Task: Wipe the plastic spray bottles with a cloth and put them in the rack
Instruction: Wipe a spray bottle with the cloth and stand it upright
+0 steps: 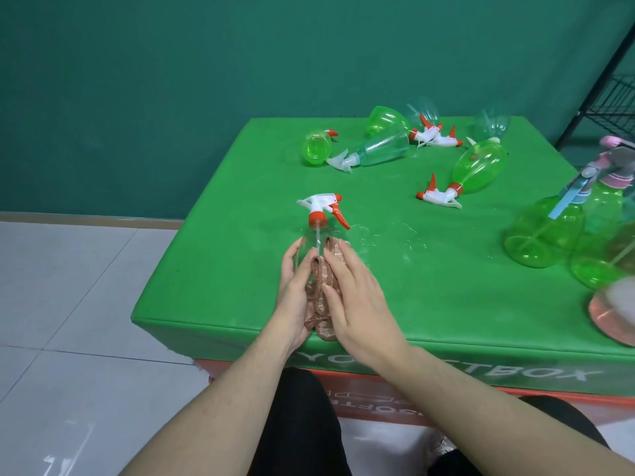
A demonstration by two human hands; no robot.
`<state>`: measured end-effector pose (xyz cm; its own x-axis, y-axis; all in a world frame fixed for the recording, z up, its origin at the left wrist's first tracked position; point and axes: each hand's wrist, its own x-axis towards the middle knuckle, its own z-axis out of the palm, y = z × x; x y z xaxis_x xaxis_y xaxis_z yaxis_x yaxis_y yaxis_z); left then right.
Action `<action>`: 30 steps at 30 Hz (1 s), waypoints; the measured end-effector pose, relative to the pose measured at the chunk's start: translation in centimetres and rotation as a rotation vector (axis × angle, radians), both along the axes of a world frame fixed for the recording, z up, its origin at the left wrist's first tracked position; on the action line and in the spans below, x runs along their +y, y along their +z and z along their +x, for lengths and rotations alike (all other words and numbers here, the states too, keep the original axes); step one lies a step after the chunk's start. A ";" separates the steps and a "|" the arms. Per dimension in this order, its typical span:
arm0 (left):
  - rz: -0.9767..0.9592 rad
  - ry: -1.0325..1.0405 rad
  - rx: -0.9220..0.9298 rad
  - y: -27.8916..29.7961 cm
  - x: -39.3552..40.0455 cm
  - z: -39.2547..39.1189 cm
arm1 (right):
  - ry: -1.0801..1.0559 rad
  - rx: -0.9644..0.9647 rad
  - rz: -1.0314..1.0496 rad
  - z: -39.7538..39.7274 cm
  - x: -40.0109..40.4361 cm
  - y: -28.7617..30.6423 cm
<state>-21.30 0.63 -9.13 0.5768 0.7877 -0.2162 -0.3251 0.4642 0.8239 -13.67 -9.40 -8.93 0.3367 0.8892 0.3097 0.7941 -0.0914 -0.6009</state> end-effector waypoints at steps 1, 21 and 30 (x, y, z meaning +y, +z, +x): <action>0.006 -0.003 0.004 -0.1 0.0 0.0 | 0.002 0.029 0.013 0.1 0.0 0.1; 0.011 -0.084 -0.014 -0.7 0.2 0.2 | -0.150 0.483 -0.058 3.1 6.5 4.1; -0.021 -0.082 0.100 -0.8 0.5 0.1 | -0.005 -0.029 -0.030 0.7 1.7 1.5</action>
<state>-21.16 1.11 -9.91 0.6138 0.7336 -0.2915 -0.2026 0.5033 0.8401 -13.00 -7.66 -7.38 0.3326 0.8965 0.2927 0.8108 -0.1134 -0.5742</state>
